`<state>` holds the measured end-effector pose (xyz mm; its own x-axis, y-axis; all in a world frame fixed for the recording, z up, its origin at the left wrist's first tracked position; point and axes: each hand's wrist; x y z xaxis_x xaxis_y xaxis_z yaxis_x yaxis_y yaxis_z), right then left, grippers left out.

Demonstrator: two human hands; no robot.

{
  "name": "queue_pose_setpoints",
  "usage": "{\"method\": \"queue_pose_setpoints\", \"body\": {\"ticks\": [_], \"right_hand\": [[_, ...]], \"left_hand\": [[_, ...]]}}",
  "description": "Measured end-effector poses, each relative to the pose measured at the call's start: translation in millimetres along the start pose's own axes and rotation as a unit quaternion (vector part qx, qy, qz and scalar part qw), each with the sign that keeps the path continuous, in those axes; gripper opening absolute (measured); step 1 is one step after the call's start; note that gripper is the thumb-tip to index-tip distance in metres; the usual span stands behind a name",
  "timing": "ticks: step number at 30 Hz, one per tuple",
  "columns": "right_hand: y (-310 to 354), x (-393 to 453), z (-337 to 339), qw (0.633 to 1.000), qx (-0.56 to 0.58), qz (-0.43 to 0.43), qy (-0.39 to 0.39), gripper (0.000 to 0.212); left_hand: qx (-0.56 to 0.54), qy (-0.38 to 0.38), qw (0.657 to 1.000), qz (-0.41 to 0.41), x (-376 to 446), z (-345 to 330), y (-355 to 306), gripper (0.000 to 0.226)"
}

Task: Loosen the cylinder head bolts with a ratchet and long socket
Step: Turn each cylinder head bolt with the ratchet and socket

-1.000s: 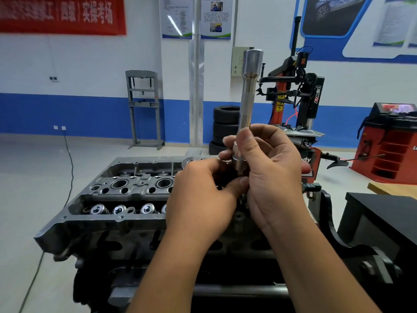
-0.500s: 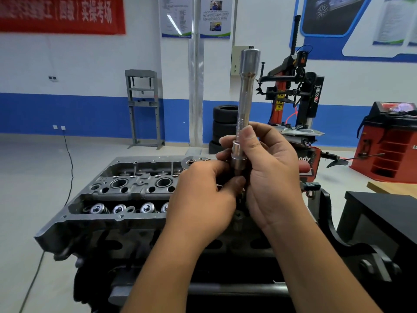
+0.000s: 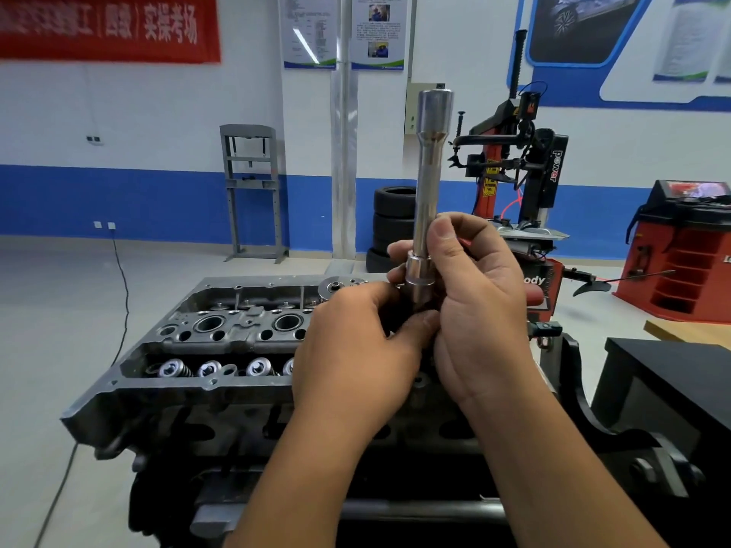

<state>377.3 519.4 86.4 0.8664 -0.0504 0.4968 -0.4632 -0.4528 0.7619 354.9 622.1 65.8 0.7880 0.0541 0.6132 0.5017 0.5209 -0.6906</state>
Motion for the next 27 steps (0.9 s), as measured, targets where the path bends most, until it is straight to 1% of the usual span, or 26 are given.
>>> {"method": "queue_pose_setpoints", "body": {"ticks": [2,4,6,7,9,12,16,18,22,24,26,27], "right_hand": [[1.3,-0.4,0.3,1.000,-0.017,0.019,-0.016,0.035],[1.5,-0.9,0.3,0.999,-0.032,0.034,-0.023,0.039],[0.7,-1.2,0.3,0.998,-0.034,0.041,-0.018,0.034],[0.4,-1.4,-0.3,0.999,-0.027,0.039,-0.012,0.028],[0.2,-1.6,-1.5,1.000,-0.006,0.024,0.001,0.017],[1.0,-1.1,-2.8,1.000,0.009,0.005,-0.002,0.016],[1.2,0.2,-0.2,0.999,-0.027,0.032,-0.031,0.015],[0.0,0.0,1.2,0.998,-0.033,0.033,-0.035,0.015],[-1.6,0.4,-0.4,0.999,-0.042,0.007,-0.013,0.023],[-1.7,1.3,-0.9,0.999,-0.037,0.001,-0.010,0.017],[-1.9,1.7,0.3,0.999,-0.034,0.010,-0.015,0.009],[-2.1,1.7,1.3,0.999,-0.039,0.018,-0.020,0.010]], "left_hand": [[0.008,-0.022,1.000,-0.002,-0.5,-1.5,2.1,0.028],[0.005,-0.008,1.000,-0.006,-0.1,-1.8,0.8,0.030],[-0.005,0.035,0.999,-0.009,1.6,-0.8,-0.7,0.036],[-0.012,0.051,0.999,-0.011,2.8,-0.1,-0.9,0.036],[-0.021,0.061,0.998,-0.010,4.0,1.0,-0.2,0.036],[-0.010,0.036,0.999,-0.001,2.1,0.1,0.1,0.042],[0.021,-0.017,1.000,-0.002,0.2,-3.3,0.3,0.040],[0.017,-0.007,1.000,-0.006,1.0,-3.5,-0.2,0.037],[-0.012,0.046,0.999,-0.026,3.6,-0.4,-1.2,0.031],[-0.006,0.039,0.999,-0.020,2.7,-0.2,-0.2,0.033],[0.011,0.014,1.000,-0.011,0.8,-1.0,-0.2,0.037],[0.018,0.003,1.000,-0.008,0.2,-1.7,-0.4,0.039]]}}
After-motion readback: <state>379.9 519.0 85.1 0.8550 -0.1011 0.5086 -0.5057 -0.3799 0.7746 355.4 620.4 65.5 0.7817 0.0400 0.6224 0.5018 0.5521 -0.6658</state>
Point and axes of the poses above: each hand's wrist, its own x-axis towards the middle knuckle, its own z-axis out of the back of the hand, y = z × x, and after that the axes turned 8 degrees about -z, right-handed
